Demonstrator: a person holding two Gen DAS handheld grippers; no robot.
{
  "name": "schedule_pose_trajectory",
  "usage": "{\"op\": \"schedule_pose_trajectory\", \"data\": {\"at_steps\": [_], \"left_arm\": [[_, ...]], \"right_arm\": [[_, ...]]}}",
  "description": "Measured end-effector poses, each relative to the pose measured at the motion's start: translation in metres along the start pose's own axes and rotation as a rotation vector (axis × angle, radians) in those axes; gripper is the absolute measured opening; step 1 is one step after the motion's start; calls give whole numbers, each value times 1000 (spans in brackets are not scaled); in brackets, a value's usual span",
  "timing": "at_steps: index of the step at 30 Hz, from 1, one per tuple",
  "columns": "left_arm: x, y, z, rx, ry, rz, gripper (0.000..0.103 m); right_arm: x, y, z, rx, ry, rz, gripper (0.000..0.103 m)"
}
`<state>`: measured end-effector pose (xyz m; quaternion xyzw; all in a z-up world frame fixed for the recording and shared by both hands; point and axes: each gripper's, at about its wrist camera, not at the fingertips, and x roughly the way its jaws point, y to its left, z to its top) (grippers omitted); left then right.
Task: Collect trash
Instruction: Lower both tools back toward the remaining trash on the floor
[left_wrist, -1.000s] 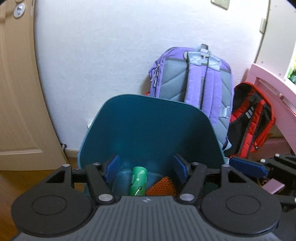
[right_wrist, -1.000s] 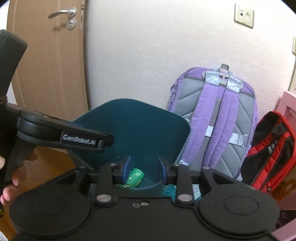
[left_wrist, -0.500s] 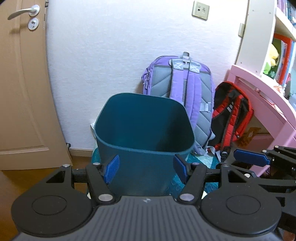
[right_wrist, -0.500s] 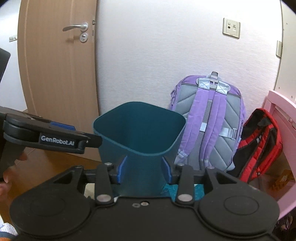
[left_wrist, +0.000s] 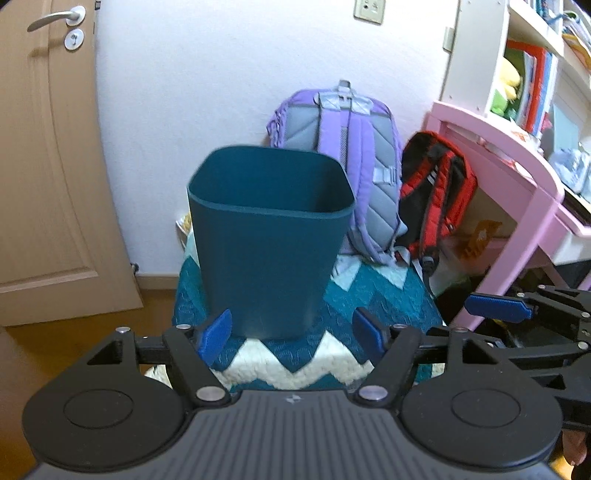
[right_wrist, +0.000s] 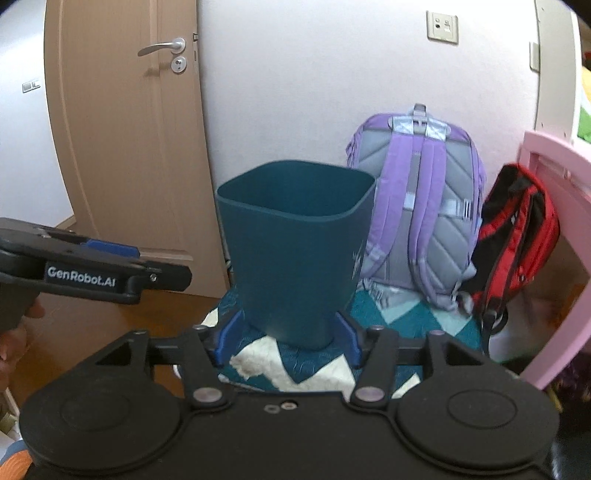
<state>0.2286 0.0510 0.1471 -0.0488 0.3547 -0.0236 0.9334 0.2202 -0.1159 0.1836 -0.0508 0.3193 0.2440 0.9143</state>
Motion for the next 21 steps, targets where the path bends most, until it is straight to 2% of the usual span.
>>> {"op": "schedule_pose_trajectory", "data": {"at_steps": [3,15,21], "left_arm": [[-1,-3,-20,-1,13,-7,79],[26,0,-93,-31,77,8,80],[53,4,-127,-17,104,16,83]], "right_arm": [[-2,0,-20,7,11,10,65],[10,5,-99,7,54,35,89],[36,-1,-135,40,108,37,94]]}}
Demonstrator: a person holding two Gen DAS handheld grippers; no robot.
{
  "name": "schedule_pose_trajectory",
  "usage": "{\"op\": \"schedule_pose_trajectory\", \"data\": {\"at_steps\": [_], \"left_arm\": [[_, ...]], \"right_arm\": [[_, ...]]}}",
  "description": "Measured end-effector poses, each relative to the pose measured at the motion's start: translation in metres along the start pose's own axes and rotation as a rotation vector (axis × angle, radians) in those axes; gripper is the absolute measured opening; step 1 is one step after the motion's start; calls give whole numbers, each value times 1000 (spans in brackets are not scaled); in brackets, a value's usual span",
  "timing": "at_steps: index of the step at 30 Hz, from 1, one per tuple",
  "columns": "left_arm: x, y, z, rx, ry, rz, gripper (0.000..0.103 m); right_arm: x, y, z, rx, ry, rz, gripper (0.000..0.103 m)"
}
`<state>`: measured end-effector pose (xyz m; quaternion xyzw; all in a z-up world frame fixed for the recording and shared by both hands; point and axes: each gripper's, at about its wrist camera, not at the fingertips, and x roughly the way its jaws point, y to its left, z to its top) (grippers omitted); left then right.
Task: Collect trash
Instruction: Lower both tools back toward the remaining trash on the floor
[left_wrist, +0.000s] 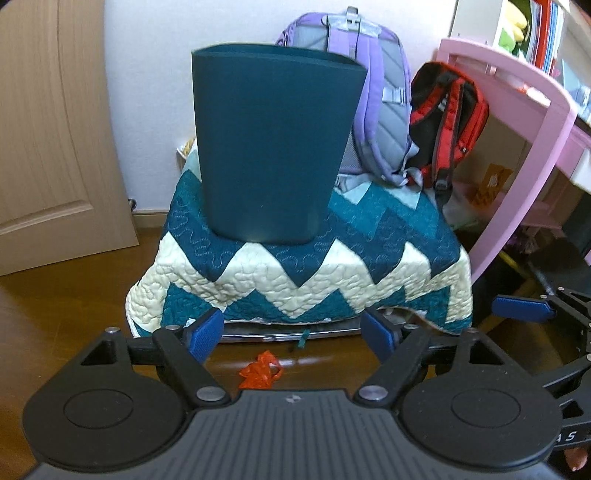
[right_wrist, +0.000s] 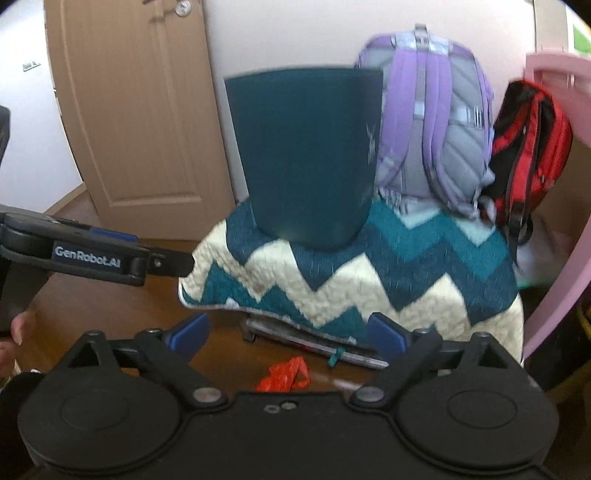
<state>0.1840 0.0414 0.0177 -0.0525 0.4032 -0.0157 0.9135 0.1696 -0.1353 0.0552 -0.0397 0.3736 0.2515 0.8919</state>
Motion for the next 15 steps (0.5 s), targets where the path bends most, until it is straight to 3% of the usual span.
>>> {"op": "schedule_pose_trajectory", "data": {"at_steps": [5,8,15], "left_arm": [[37,6,-24,2,38,-9,99],[65,11,-39,-16,80,-23,100],[157,23,-74,-49,268,29,100]], "right_arm": [[35,-13,-27,21,58,-27,95],[62,-25,-45,53,110,-39,95],[138,-47,-89,92,271,-73,95]]}}
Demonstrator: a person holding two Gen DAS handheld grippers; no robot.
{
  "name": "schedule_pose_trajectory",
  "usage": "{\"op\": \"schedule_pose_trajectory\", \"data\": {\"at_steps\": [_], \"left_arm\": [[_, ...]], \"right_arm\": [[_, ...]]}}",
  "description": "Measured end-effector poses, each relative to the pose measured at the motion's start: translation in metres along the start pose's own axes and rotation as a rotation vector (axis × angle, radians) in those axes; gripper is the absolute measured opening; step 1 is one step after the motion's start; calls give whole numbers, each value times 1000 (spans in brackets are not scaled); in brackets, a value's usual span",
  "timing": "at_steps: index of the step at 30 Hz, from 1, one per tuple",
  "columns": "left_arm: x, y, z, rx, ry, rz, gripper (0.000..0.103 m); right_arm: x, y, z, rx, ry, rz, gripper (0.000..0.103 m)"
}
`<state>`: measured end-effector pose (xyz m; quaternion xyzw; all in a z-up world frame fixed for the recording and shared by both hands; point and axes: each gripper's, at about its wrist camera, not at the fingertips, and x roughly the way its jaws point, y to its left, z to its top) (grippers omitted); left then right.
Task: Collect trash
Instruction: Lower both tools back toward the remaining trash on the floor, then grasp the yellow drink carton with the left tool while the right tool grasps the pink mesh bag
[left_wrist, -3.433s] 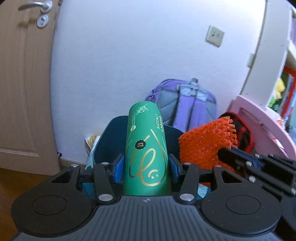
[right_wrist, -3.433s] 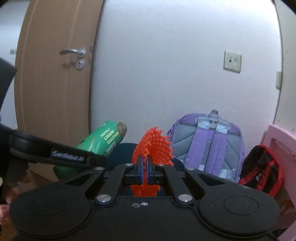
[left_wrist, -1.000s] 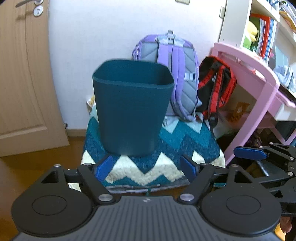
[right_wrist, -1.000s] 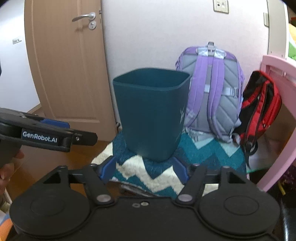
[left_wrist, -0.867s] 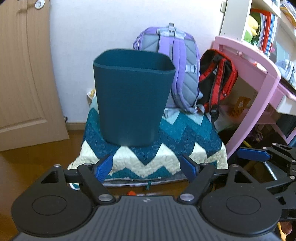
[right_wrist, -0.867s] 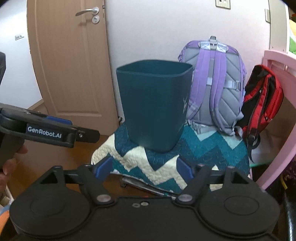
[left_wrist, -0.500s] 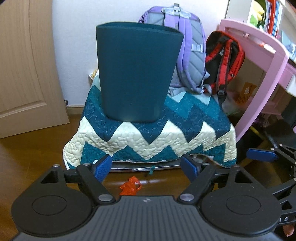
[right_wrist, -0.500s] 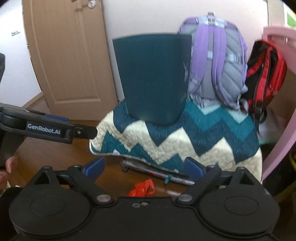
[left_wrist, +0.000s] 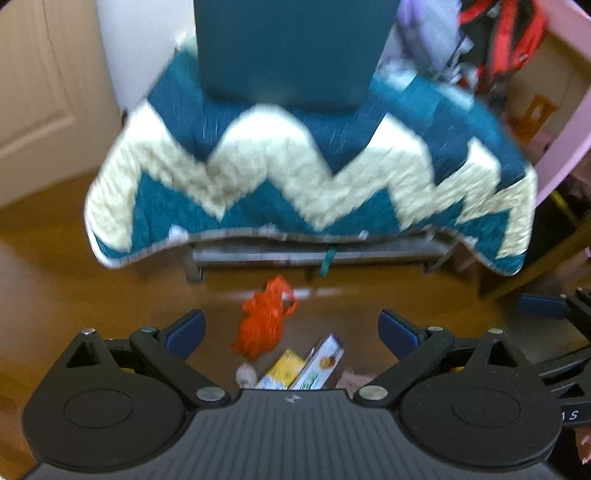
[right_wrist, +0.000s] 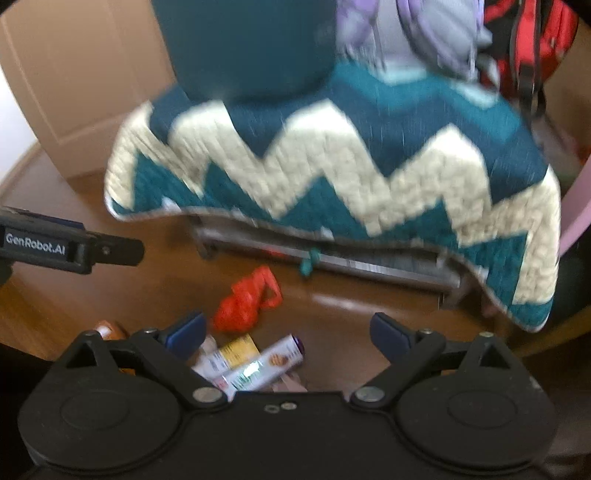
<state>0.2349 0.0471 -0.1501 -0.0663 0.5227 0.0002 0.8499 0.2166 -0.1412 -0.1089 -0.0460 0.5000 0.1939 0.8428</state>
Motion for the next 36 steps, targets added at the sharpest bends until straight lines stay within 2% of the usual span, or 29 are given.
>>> {"op": "schedule_pose_trajectory", "data": {"at_steps": [4,9,12,16,25,31,36], "left_arm": [[52,0,-7,32,79,39,100],[120,3,-22,117,216,82,100],[157,8,-32,160,309,78,100],[196,14,-44,203,383,72,100],[261,12,-81,382,471,21,100],[289,15,-93,410,493,-4,99],[305,16,-96,402,490,2,88]], "right_arm": [[45,-7,-8,11,80,-1,95],[97,-5,-23,-56,189,11,94],[125,-4,-36,-88,260,27,94],[158,-8,-56,-56,359,42,92],[200,-8,-84,-62,448,61,90],[220,-10,-98,-47,494,67,88],[232,-13,-106,-26,517,62,86]]}}
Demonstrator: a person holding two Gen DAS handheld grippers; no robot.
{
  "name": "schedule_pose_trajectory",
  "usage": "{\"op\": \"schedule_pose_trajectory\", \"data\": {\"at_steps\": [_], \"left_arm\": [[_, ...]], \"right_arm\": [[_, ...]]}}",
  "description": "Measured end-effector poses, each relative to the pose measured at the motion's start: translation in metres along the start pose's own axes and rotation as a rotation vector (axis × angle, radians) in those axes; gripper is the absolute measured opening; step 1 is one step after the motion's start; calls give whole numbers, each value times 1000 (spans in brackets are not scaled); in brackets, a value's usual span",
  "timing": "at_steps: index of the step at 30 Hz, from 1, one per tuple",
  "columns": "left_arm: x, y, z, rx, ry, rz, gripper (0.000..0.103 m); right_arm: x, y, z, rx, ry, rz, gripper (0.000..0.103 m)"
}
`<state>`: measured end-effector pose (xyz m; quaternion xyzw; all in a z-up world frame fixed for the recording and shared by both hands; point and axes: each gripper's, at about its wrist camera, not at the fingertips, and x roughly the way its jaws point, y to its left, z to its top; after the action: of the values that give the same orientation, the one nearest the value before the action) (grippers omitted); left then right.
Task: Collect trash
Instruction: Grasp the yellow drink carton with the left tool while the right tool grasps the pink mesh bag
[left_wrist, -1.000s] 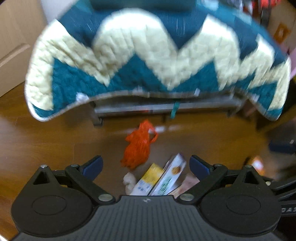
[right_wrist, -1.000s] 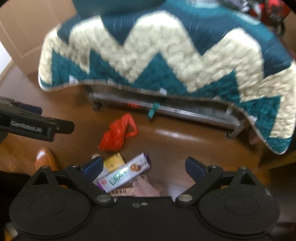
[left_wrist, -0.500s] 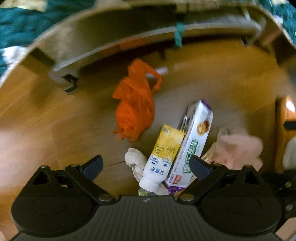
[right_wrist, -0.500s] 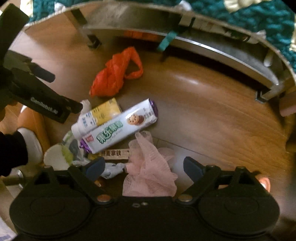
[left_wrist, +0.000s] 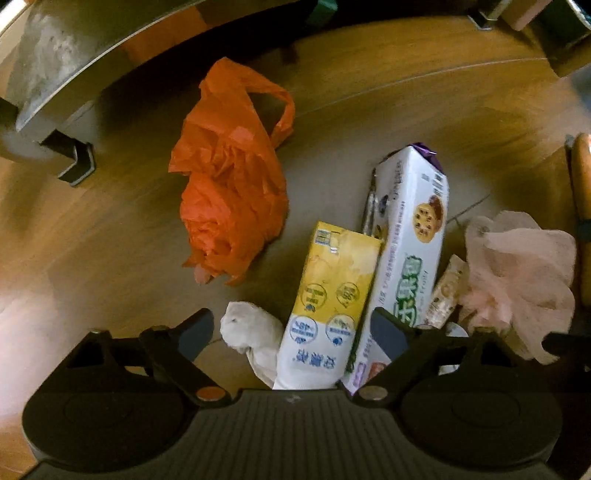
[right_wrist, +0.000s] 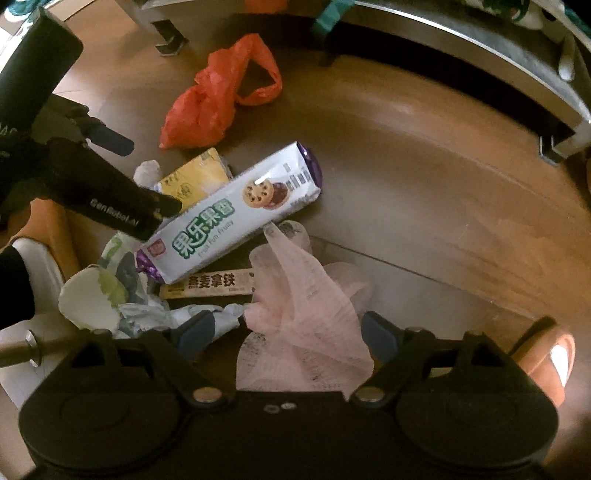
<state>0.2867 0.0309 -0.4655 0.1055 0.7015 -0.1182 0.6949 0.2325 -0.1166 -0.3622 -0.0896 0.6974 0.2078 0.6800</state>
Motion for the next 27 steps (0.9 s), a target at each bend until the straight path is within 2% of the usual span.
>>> {"op": "schedule_pose_trajectory", "data": {"at_steps": [3,8,13,14,16,17,19,21,23,27], "left_arm": [[6,1,1,0,-1,-10,86],[16,-9,0,34,-6,-12,76],[26,-16,3,46,-10,-5,64],[27,-18,3,52,-12,-8,59],[30,-19,4,54,-8,-20,45],[32,-23,5,51,0,-20,45],[33,-26,4,47,4,-17,44],[32,-25,3,37,14,-27,44],[29,-23,1,21,23,-40,44],[9,-15,1,-21,26,-44,43]], "right_arm": [[7,-1,-1,5,10,-2,85],[21,0,-1,15,27,-11,84],[35,0,-5,12,58,-33,73],[36,-1,-5,12,63,-39,71],[39,-1,-6,10,70,-48,54],[40,-1,-5,8,74,-53,50],[39,-1,-5,8,77,-52,28],[37,0,-3,8,81,-51,13],[33,0,-2,11,80,-51,6],[15,3,-1,8,71,-58,2]]}}
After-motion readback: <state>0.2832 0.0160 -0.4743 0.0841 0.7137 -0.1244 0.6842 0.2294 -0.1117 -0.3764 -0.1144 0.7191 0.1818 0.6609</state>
